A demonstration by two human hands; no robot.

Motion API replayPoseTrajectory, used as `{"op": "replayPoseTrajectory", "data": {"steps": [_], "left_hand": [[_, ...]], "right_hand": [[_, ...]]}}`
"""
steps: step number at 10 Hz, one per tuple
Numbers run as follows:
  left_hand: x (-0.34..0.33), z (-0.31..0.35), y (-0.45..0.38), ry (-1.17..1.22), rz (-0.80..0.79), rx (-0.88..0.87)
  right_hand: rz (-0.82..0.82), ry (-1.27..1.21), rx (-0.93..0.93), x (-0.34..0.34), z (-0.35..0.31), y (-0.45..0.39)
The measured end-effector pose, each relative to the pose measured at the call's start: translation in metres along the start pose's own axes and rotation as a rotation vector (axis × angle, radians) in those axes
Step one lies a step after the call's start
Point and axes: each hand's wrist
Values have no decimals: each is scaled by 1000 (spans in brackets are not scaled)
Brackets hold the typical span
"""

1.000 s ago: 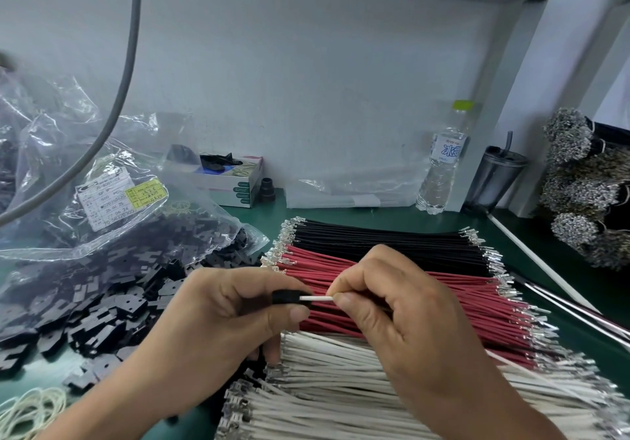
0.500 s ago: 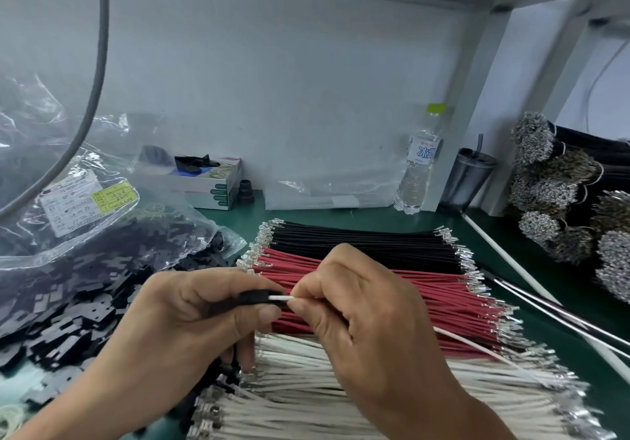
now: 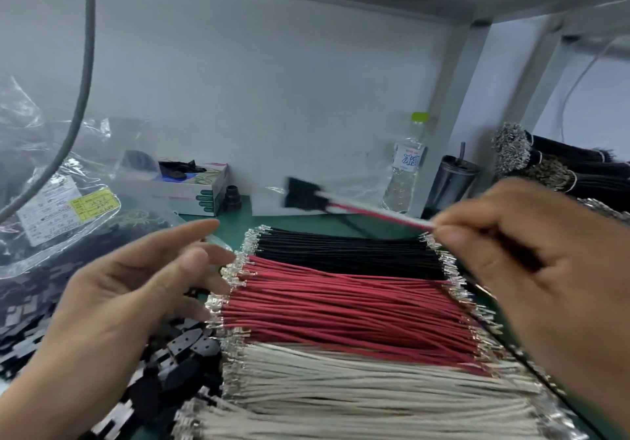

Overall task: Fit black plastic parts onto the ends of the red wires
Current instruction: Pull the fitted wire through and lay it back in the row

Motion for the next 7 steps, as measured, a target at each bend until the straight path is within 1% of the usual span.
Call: {"op": "replayPoseTrajectory", "data": {"steps": [1,2,3,4,5,6,7], "left_hand": [[13,-7,-6,29,169,-19],[23,-22,-8,-155,190,-31],[33,-42,-13,-419,245,-41],[41,-56,-16,-730,205,-100],[44,-61,-16,-967,139,-148],[38,-58,-15,-1125,20,-168],[31,-49,-12,-1236,-85,-174]], "right_hand": [[17,-62,-315,20,74,23],[-19,-267,-409,28,206,66],[23,49,-297,44,282,77],[-76,350,-265,29,317,82],[-375,453,-315,11,306,82],[-529,471,-342,-7,287,82],[-565,400,-413,-13,268,86]]}}
Point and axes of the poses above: each hand's wrist, its own y-axis away from the middle knuckle, its own x-axis out of the back of the hand, z = x × y, and after that the axes turned 1 degree about -z, right-handed
